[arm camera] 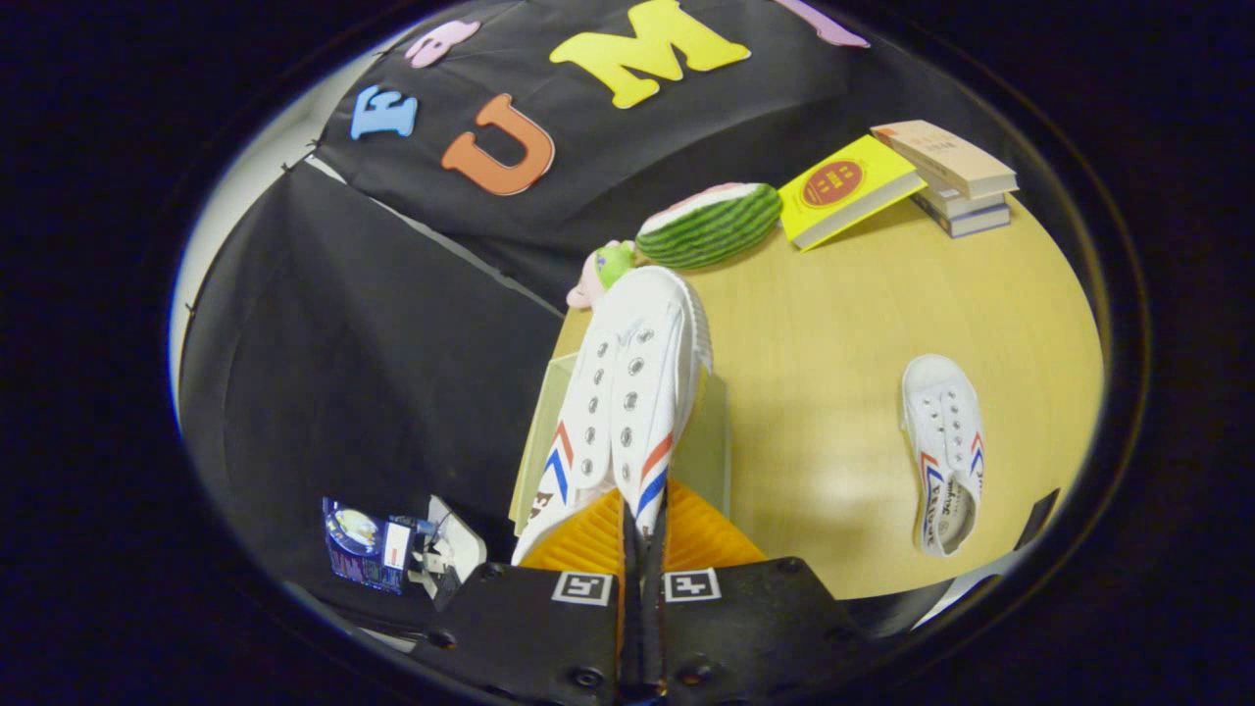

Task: Open the storage box then place both shoes into the box .Put the left shoe in first, then the right shoe, with the right side of both shoes facing outward in a uniform manner.

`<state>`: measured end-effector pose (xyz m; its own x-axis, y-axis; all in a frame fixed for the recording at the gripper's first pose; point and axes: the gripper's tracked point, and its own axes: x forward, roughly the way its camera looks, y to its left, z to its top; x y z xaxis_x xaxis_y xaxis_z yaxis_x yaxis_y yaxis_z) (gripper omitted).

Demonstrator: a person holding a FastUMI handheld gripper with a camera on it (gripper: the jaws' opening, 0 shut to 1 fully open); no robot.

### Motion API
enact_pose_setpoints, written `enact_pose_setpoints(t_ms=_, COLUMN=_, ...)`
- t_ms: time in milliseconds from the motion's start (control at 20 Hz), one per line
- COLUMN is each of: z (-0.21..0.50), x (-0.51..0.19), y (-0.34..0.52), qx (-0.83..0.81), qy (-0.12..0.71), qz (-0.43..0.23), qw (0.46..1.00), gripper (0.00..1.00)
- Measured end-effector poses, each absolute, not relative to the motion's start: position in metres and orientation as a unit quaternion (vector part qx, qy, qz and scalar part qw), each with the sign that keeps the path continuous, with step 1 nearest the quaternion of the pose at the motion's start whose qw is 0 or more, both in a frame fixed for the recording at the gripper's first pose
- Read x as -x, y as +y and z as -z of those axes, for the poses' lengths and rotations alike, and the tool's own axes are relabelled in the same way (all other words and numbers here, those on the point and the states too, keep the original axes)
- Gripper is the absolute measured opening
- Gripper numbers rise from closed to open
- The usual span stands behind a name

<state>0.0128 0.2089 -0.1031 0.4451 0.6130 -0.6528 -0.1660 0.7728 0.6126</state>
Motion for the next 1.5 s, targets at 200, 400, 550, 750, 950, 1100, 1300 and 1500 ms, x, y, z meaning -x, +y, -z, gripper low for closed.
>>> enact_pose_setpoints(t_ms=200, z=0.084, x=-0.011, y=0.255, qx=-0.219, qy=0.464, qz=-0.262, qw=0.817, gripper=0.06)
enact_pose_setpoints(t_ms=400, z=0.088, x=-0.01, y=0.311, qx=-0.203, qy=0.475, qz=-0.28, qw=0.809, gripper=0.06)
enact_pose_setpoints(t_ms=550, z=0.104, x=-0.01, y=0.35, qx=-0.194, qy=0.488, qz=-0.285, qw=0.802, gripper=0.06)
enact_pose_setpoints(t_ms=750, z=0.141, x=-0.016, y=0.376, qx=-0.191, qy=0.515, qz=-0.26, qw=0.794, gripper=0.06)
enact_pose_setpoints(t_ms=950, z=0.184, x=-0.025, y=0.374, qx=-0.188, qy=0.547, qz=-0.201, qw=0.79, gripper=0.06)
enact_pose_setpoints(t_ms=1100, z=0.204, x=-0.035, y=0.382, qx=-0.195, qy=0.563, qz=-0.187, qw=0.781, gripper=0.06)
enact_pose_setpoints(t_ms=1300, z=0.199, x=-0.043, y=0.389, qx=-0.188, qy=0.547, qz=-0.208, qw=0.789, gripper=0.32)
enact_pose_setpoints(t_ms=1500, z=0.182, x=-0.04, y=0.382, qx=-0.143, qy=0.511, qz=-0.233, qw=0.815, gripper=0.6)
